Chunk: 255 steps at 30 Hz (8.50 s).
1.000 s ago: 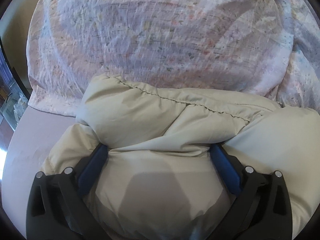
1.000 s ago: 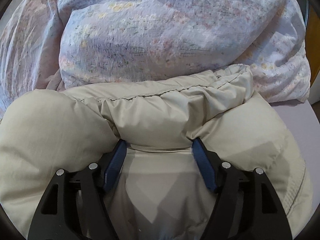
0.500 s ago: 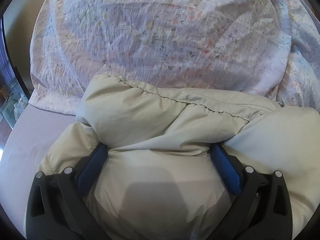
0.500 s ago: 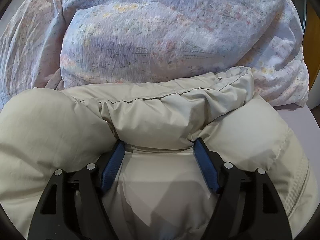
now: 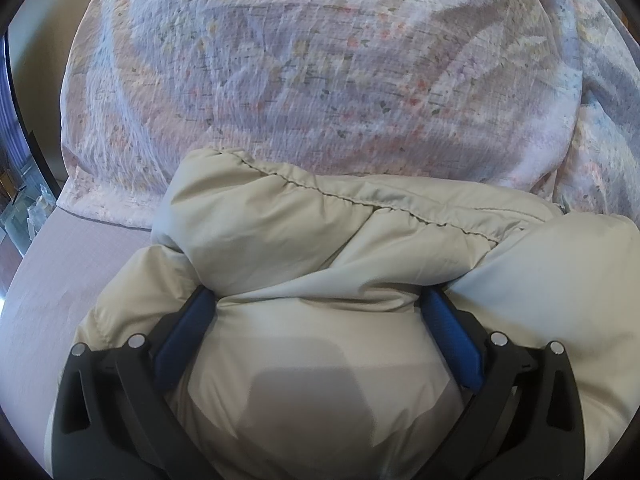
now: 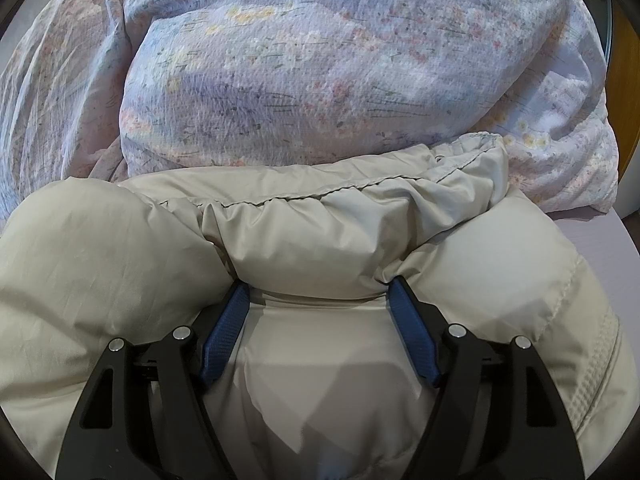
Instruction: Fold large clothes
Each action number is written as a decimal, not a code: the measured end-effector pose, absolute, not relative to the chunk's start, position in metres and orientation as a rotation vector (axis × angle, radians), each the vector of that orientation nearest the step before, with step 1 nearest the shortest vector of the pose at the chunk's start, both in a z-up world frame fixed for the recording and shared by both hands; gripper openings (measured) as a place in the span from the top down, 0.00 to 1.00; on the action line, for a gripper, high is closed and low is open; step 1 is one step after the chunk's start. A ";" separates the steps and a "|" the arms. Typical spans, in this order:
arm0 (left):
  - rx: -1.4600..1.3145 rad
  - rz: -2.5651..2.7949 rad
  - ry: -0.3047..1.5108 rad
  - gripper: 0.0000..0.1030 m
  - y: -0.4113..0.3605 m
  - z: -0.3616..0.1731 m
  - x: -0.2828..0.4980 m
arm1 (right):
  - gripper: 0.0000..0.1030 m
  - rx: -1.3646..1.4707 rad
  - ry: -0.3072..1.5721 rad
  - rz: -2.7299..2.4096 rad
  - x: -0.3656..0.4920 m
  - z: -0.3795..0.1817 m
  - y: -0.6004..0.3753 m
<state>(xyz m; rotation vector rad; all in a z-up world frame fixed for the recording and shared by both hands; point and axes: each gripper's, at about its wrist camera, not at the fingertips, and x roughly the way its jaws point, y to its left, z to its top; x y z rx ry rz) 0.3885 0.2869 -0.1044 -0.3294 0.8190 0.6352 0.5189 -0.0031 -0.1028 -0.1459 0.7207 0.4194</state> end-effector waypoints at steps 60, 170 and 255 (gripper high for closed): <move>-0.744 0.557 0.967 0.71 0.296 -0.070 0.259 | 0.74 0.625 1.105 0.324 0.465 -0.105 -0.125; -0.889 0.541 0.840 0.66 0.298 -0.058 0.087 | 0.37 -0.261 1.006 0.695 0.289 -0.101 0.057; -0.382 -0.069 0.744 0.22 -0.017 0.102 0.289 | 0.34 -0.046 0.949 0.475 0.353 -0.063 -0.212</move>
